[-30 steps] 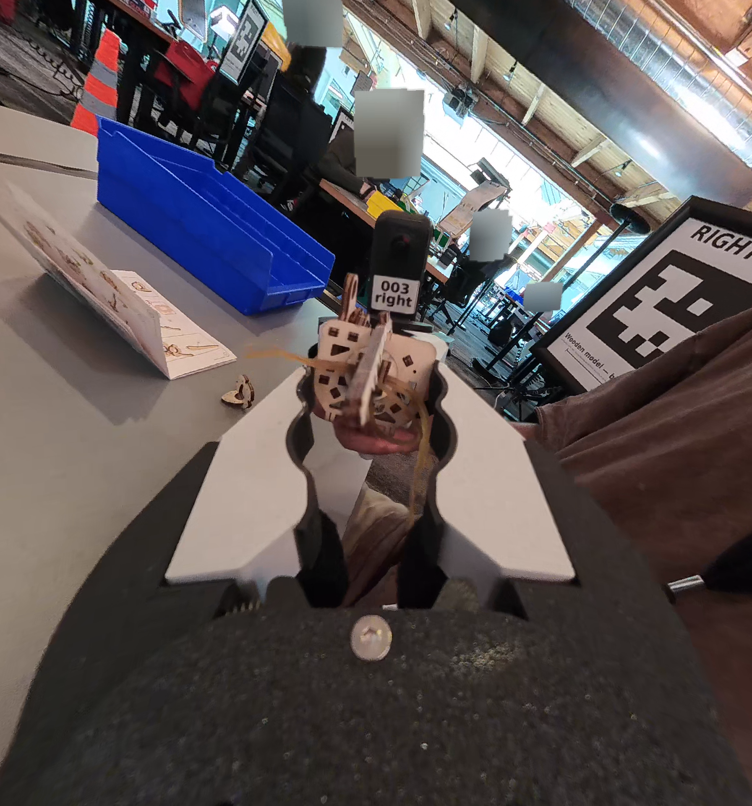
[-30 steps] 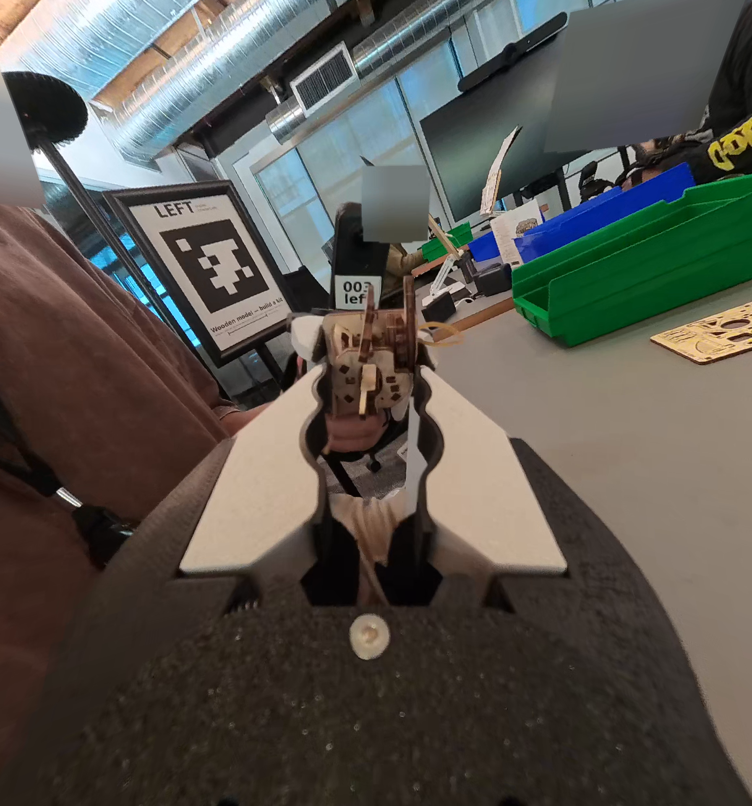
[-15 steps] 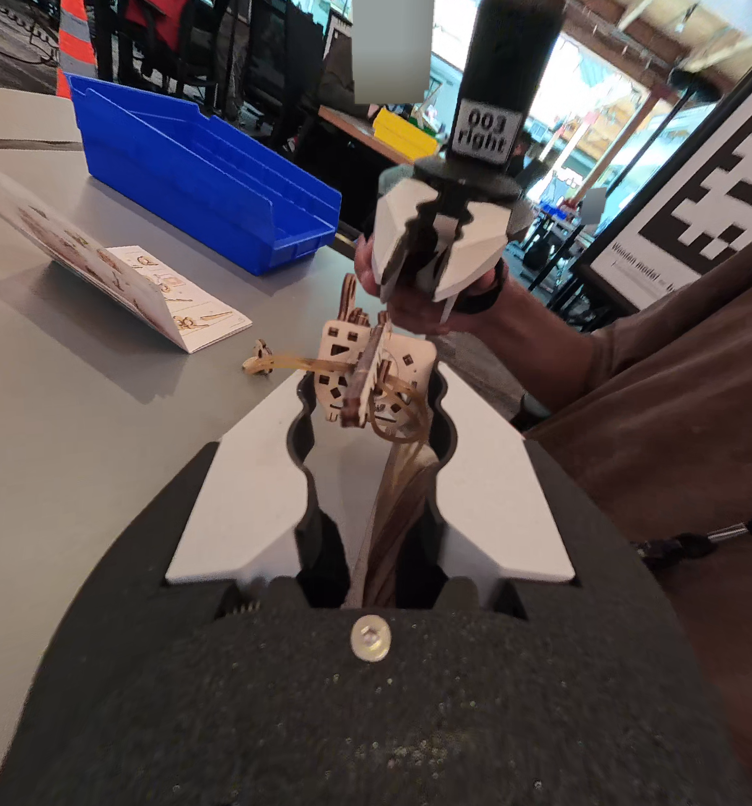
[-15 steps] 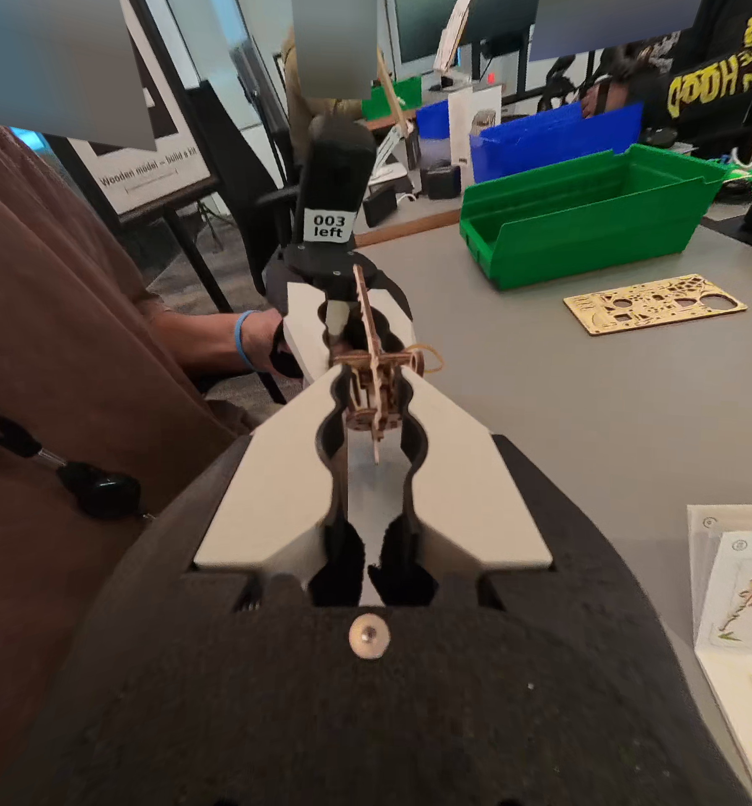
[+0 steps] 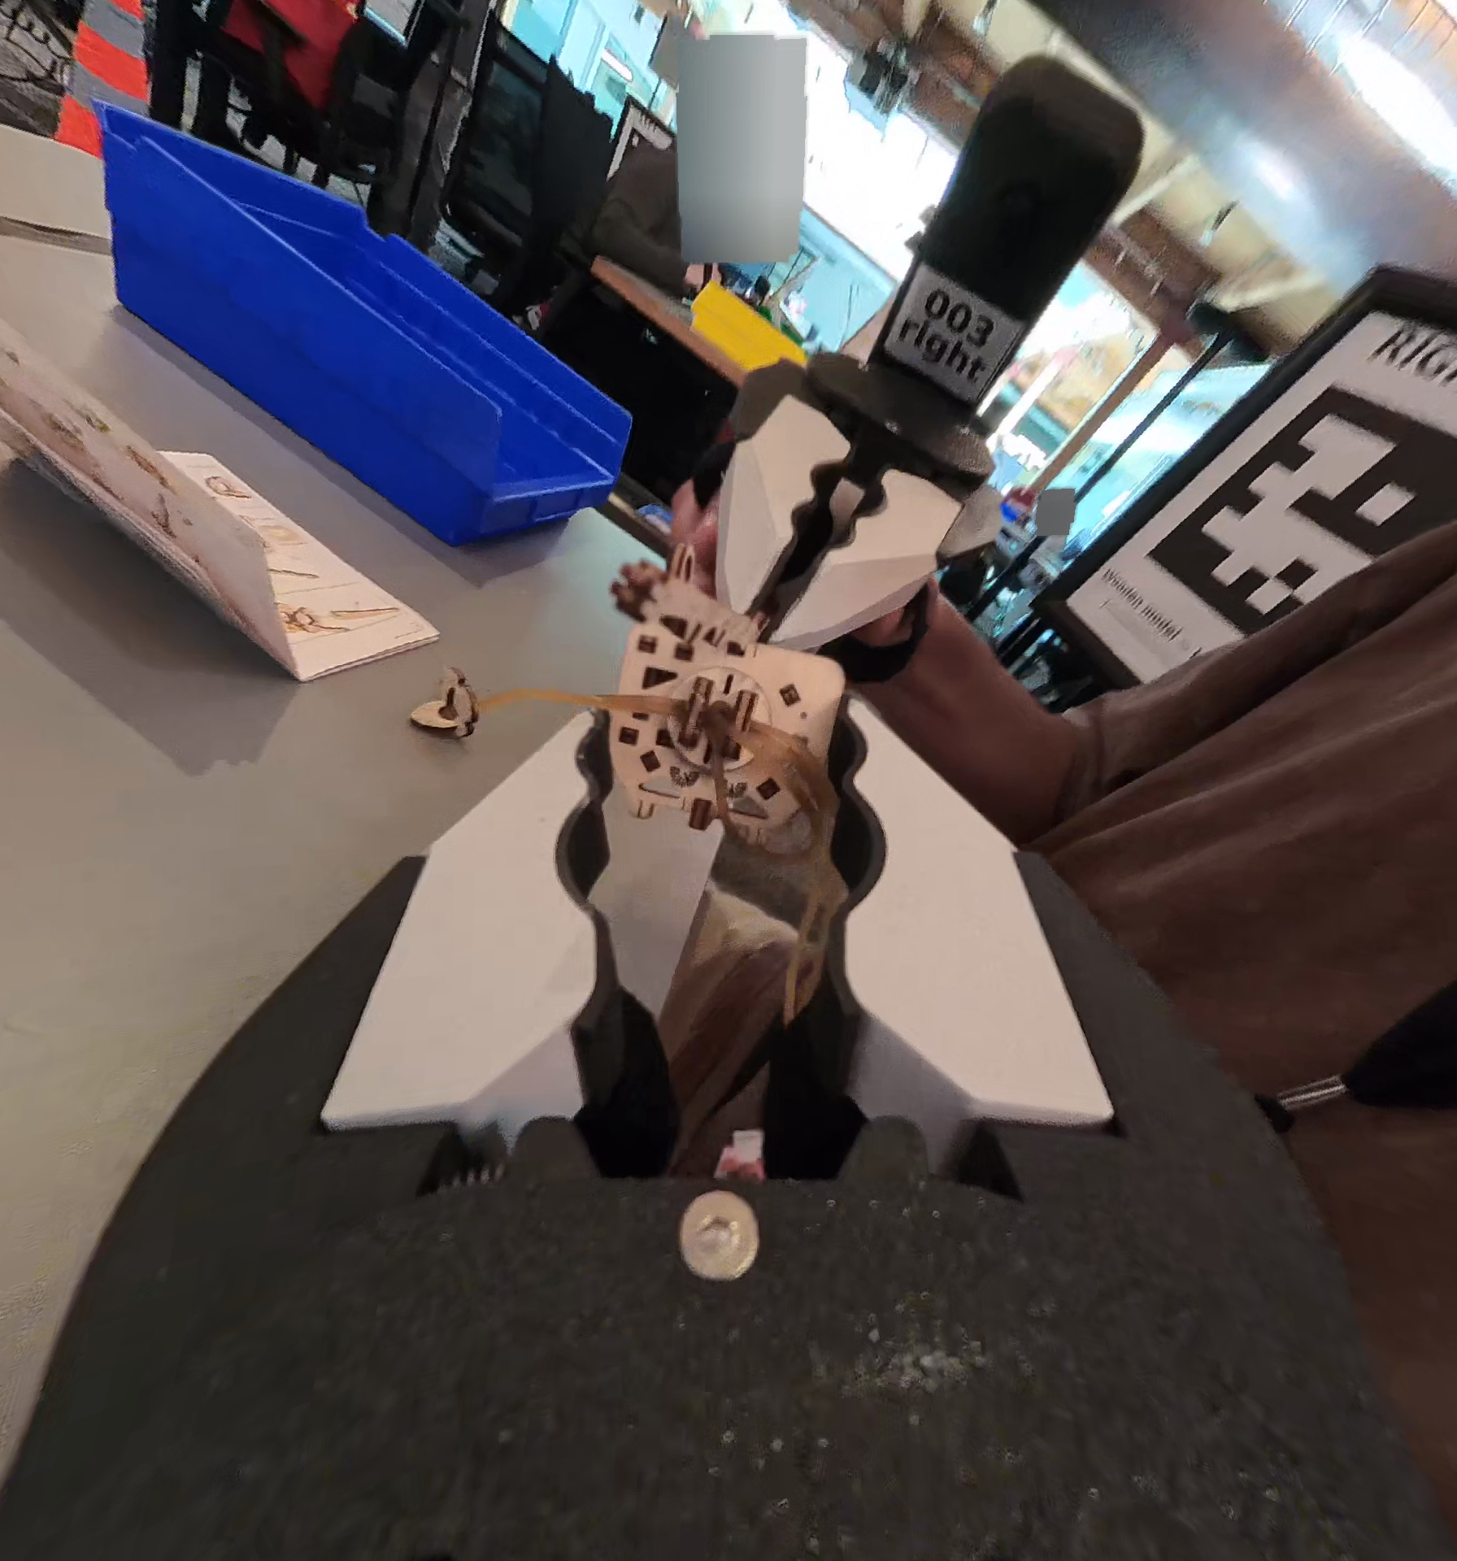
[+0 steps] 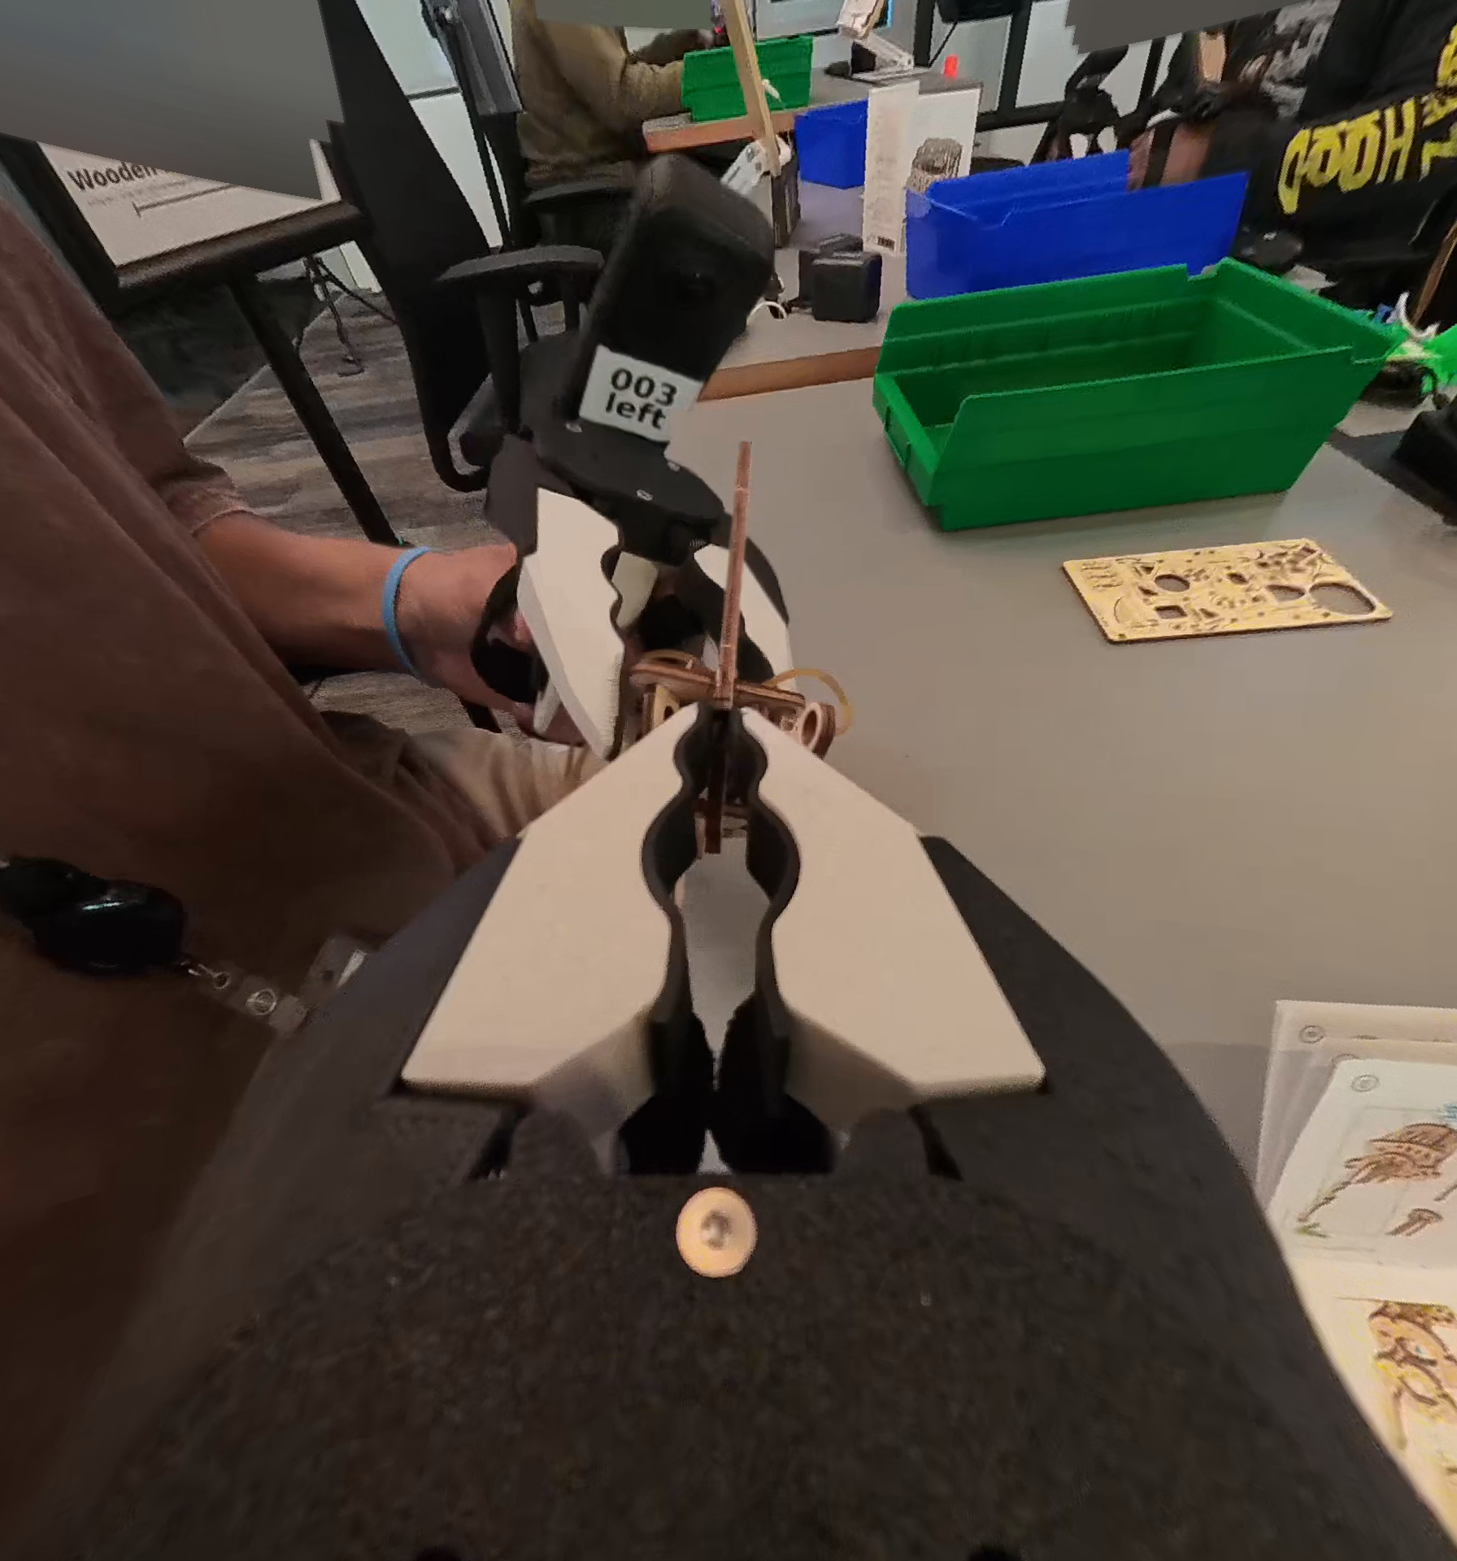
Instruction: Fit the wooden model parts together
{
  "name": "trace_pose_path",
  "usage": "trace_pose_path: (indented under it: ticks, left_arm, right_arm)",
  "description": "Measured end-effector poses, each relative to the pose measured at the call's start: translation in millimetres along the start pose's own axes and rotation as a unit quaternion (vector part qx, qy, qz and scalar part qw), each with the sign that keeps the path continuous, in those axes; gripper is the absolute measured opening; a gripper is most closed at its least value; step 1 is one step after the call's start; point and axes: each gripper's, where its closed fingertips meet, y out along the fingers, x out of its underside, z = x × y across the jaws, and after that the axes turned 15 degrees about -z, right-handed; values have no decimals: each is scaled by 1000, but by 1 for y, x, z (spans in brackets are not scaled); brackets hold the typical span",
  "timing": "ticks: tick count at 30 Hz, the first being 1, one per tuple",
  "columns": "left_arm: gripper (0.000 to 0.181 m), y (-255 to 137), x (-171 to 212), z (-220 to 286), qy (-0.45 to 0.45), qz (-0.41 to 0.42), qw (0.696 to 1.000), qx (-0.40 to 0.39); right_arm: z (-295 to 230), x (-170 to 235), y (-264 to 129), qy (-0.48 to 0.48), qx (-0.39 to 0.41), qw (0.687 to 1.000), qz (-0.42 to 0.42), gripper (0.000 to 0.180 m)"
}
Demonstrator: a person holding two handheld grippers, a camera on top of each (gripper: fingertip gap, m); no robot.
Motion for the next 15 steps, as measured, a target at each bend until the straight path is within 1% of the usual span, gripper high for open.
trace_pose_path:
  ticks: [5, 12, 15]
  left_arm:
    - [49, 3, -2, 1, -30, 22, 999, 33]
    - [49, 6, -4, 2, -28, 21, 999, 36]
    - [50, 5, -4, 1, -22, 19, 999, 31]
  right_arm:
    - [1, 2, -2, 69, -50, 996, 15, 3]
    - [1, -1, -4, 54, -36, 998, 15, 6]
    - [4, -5, -10, 48, -23, 998, 32, 7]
